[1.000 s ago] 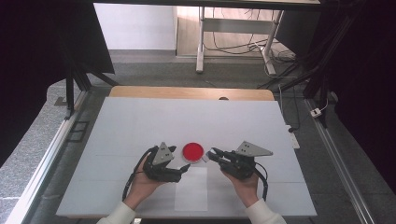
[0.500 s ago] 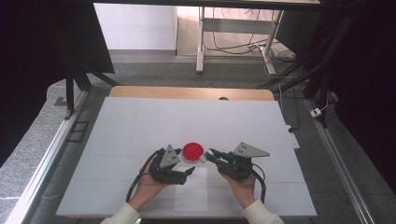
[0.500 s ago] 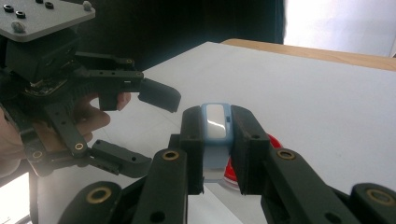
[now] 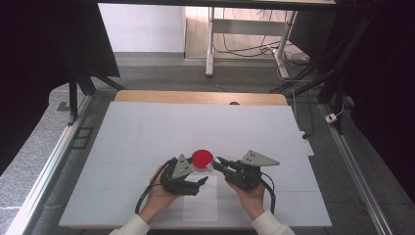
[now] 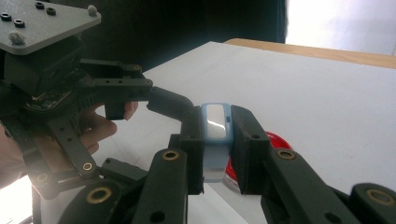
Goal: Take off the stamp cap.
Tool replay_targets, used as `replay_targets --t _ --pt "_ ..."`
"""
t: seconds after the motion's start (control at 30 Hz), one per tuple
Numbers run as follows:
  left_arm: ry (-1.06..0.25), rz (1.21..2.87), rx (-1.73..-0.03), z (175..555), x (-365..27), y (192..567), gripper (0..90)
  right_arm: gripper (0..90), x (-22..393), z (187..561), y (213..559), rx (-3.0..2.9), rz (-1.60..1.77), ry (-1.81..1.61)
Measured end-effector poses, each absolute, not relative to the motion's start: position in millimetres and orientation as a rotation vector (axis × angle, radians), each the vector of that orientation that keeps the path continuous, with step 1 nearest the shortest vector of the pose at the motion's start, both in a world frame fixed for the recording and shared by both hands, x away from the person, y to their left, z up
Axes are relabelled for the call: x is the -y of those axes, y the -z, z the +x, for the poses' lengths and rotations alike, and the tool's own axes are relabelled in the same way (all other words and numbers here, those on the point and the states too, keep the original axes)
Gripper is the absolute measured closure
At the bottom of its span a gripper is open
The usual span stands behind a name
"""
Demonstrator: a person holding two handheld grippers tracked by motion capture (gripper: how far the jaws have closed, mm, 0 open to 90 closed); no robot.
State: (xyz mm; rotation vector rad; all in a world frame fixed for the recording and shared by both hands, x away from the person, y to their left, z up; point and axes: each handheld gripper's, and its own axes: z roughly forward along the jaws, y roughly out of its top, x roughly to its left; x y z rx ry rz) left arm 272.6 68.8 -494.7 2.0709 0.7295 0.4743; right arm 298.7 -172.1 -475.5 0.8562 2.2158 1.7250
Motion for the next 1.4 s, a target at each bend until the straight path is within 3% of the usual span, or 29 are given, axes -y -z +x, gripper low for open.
replay_targets --t 0.93,1.4 --pt "-0.525 2.087 -0.708 271 -48 504 34.6 75.2 167 297 477 -2.176 0.9 -1.777" --pt "-0.593 2.07 -0.71 270 -48 503 47.5 75.2 165 296 479 -2.181 0.892 -1.78"
